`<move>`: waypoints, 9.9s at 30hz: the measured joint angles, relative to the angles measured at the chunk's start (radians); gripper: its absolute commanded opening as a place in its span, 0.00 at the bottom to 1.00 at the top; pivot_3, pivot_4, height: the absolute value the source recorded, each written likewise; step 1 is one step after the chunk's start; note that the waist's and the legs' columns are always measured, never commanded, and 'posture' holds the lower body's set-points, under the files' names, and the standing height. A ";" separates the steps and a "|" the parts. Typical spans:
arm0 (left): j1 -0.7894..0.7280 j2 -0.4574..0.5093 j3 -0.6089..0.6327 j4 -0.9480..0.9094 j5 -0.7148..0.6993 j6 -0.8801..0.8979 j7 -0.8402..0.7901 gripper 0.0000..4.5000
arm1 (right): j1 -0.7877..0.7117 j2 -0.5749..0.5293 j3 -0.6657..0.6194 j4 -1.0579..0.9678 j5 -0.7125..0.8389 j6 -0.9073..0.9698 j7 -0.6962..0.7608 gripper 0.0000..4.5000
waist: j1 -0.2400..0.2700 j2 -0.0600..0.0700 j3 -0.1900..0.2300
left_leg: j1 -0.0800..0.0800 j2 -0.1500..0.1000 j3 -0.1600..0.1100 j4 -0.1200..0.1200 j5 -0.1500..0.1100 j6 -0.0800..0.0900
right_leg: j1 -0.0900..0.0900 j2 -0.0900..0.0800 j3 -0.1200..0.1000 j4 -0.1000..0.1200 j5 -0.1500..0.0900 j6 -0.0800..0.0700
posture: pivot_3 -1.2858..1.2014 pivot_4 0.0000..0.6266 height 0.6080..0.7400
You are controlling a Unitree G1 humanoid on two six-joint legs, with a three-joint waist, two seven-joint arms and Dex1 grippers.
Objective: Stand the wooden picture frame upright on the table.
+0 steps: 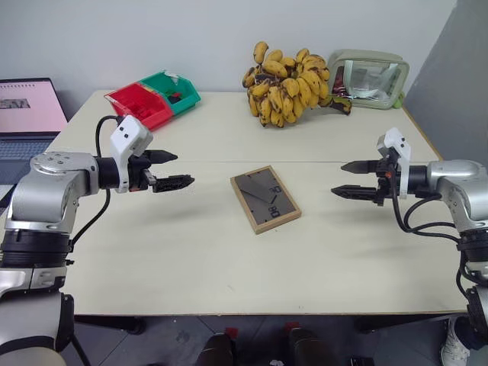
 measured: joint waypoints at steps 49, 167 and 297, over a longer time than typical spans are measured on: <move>-0.224 -0.583 -0.140 0.652 0.327 -0.280 0.497 0.01 | -0.090 0.484 0.163 0.409 -0.404 -0.376 -0.462 0.00 | -0.001 0.000 0.000 | 0.000 -0.001 -0.001 0.006 0.000 -0.001 | -0.001 -0.001 0.000 0.008 0.000 0.000 | 0.52 0.24 1.00; 0.129 -0.476 0.312 -0.226 -0.694 0.737 0.599 0.28 | -0.137 0.298 -0.077 -0.219 0.115 0.368 -0.226 0.68 | 0.013 0.000 -0.003 | 0.002 -0.001 -0.001 -0.001 0.000 -0.001 | 0.006 -0.006 -0.001 -0.009 0.002 0.004 | 0.52 0.24 1.00; 0.682 -0.094 0.176 -0.780 -0.543 0.173 0.808 1.00 | -0.337 0.774 0.017 0.964 -0.130 -0.519 -0.144 0.30 | 0.003 0.001 -0.001 | -0.003 -0.001 -0.001 0.014 0.000 0.000 | 0.000 -0.004 0.001 0.008 0.002 0.003 | 0.52 0.24 1.00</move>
